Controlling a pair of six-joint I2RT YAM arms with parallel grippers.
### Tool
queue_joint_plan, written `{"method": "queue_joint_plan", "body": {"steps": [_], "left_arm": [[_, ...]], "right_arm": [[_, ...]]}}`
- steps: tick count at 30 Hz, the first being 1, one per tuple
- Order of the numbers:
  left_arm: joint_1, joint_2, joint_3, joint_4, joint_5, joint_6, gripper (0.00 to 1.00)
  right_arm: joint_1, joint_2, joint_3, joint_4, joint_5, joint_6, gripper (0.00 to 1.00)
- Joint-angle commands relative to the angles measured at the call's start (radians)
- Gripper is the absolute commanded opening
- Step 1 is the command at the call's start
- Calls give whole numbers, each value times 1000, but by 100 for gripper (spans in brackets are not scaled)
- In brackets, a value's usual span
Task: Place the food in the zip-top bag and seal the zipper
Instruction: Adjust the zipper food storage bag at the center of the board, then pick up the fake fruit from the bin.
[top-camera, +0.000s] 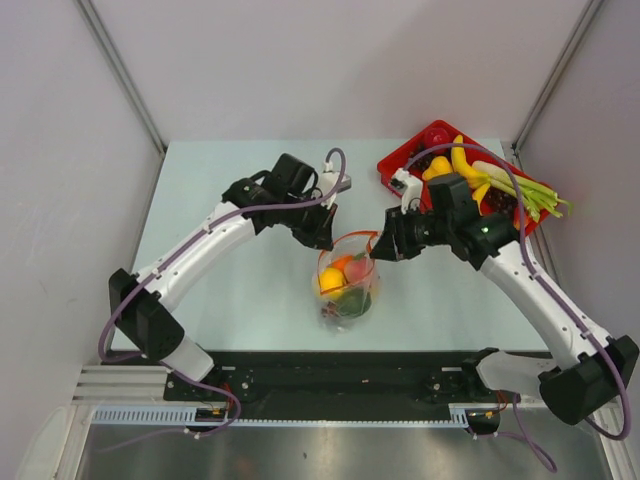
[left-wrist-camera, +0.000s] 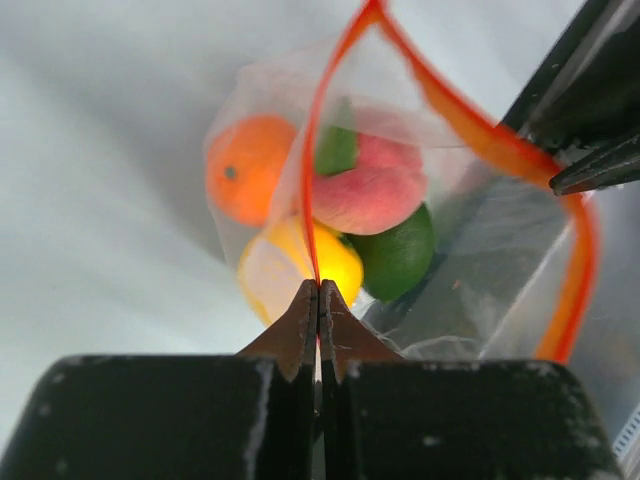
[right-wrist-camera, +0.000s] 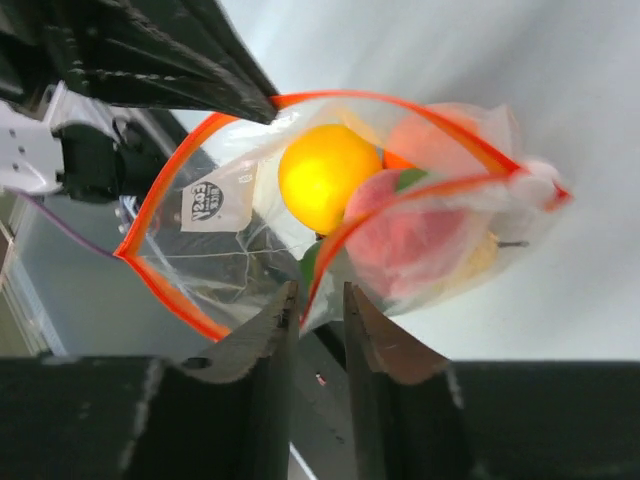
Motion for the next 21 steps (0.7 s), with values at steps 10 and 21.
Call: {"method": "queue_joint_plan", "body": {"steps": [10,21], "left_arm": [[0,16,85,25,157,62,0],[0,-4,59,57,113,50,0]], "right_arm": [[-639,-83,22,-142,-323,-313,85],[-1149,55,37,15,-140,-369,72]]}}
